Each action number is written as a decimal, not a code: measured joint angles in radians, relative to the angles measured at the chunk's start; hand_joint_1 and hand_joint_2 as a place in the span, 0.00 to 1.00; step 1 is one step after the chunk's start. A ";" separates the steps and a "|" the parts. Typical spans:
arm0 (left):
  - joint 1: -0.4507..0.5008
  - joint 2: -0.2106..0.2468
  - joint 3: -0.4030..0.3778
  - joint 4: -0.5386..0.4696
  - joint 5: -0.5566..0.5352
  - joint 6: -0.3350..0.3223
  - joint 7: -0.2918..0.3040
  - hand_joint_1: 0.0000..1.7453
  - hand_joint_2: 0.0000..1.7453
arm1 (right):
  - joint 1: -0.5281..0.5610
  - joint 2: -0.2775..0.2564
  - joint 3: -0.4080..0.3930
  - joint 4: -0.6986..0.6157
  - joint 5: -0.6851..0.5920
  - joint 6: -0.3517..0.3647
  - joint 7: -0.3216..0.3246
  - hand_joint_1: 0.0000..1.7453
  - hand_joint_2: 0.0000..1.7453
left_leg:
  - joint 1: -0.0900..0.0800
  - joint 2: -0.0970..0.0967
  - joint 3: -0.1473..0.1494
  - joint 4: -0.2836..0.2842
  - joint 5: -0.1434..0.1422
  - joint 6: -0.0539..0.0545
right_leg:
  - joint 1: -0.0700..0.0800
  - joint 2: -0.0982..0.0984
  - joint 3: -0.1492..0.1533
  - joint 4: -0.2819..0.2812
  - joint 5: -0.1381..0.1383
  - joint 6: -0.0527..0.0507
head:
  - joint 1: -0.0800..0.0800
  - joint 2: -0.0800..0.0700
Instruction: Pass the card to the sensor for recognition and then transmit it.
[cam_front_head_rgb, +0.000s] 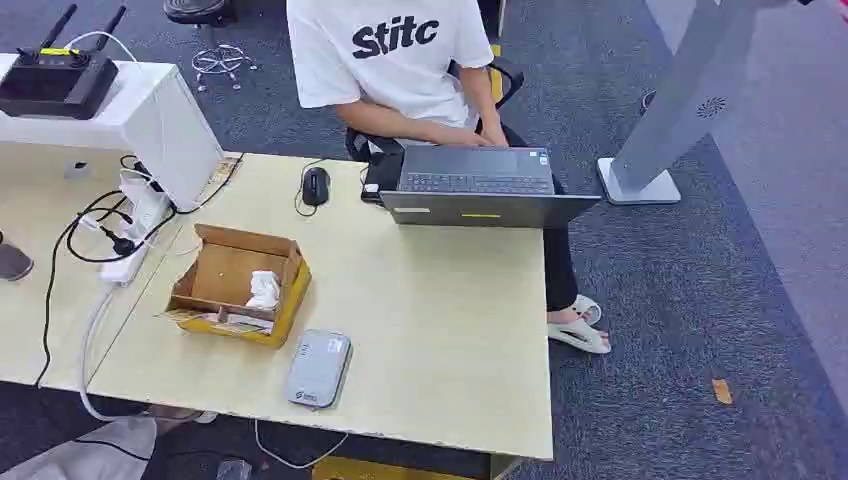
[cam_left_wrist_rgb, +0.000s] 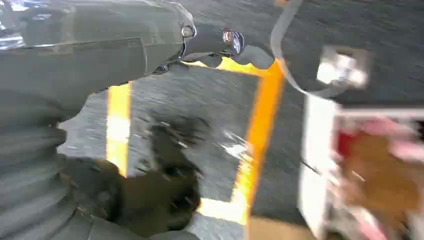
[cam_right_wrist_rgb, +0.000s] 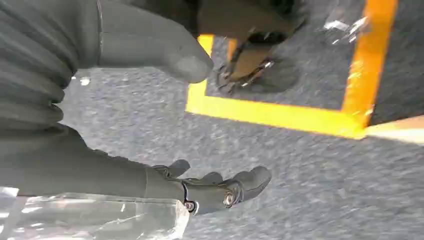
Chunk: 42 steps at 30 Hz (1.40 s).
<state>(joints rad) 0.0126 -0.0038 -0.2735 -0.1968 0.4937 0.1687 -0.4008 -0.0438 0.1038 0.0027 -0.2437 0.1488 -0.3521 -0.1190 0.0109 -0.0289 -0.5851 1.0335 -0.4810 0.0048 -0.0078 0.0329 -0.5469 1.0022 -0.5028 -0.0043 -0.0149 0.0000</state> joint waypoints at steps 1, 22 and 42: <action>0.002 0.002 -0.002 0.008 0.009 0.017 0.019 0.00 1.00 | 0.003 -0.001 -0.001 0.004 0.000 -0.009 0.005 0.00 1.00 | 0.000 0.000 0.000 0.000 0.000 0.000 | 0.000 0.000 0.000 0.000 0.000 0.000 | 0.000 0.000; 0.048 0.190 -0.140 0.178 0.174 0.446 0.159 0.00 1.00 | 0.038 -0.036 -0.074 0.054 -0.017 -0.154 0.092 0.00 1.00 | 0.001 0.000 0.000 -0.001 0.000 0.000 | 0.001 0.000 0.000 0.000 -0.001 0.000 | 0.000 0.000; 0.107 0.467 -0.208 0.194 0.331 0.502 -0.073 0.00 1.00 | 0.043 -0.042 -0.087 0.066 -0.011 -0.124 0.153 0.00 1.00 | 0.001 0.000 0.000 -0.001 0.000 0.000 | 0.001 0.000 -0.001 0.000 -0.001 0.000 | 0.000 0.000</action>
<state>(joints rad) 0.1201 0.4635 -0.4818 -0.0031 0.8248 0.6703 -0.4742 -0.0013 0.0614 -0.0839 -0.1778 0.1377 -0.4761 0.0336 0.0120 -0.0289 -0.5854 1.0328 -0.4810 0.0045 -0.0065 0.0326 -0.5474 1.0025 -0.5038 -0.0048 -0.0149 0.0000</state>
